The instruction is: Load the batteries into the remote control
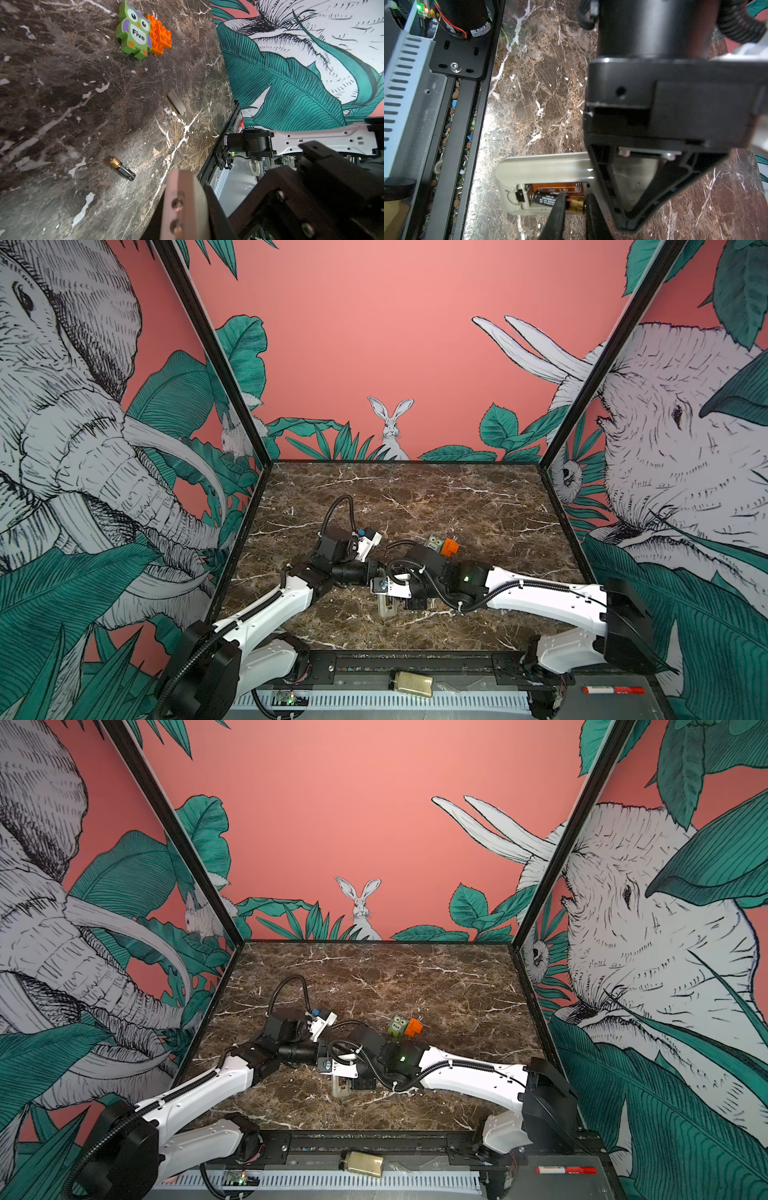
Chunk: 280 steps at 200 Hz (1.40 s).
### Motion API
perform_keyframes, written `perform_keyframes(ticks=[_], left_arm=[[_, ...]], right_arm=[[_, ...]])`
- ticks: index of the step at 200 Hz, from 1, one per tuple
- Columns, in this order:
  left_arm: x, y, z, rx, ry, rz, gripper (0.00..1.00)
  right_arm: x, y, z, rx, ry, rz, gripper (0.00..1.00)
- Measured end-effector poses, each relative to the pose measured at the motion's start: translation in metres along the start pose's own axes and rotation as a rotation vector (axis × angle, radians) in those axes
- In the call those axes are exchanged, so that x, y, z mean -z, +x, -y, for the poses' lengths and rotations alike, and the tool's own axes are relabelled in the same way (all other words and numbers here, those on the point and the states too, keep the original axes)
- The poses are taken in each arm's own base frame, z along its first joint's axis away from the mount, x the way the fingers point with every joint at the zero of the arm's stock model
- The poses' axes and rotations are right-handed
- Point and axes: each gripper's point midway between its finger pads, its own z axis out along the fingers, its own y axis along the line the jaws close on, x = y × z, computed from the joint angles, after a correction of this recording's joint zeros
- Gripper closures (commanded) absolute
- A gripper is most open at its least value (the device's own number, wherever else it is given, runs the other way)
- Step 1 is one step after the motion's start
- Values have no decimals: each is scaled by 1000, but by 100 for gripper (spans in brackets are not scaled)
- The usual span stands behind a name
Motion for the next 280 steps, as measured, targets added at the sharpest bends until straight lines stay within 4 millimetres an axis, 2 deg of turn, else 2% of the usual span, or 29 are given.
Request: perform_keyframes(ticks=[188, 220, 280], left_arm=[[-2, 3, -7, 21, -21, -7, 100], [-2, 2, -7, 22, -21, -6, 100], [-1, 1, -7, 22, -25, 4, 100]], right_arm=[[-10, 2, -1, 5, -6, -10, 89], [-11, 2, 1, 11, 7, -13, 95], [-11, 3, 6, 34, 42, -27, 99]])
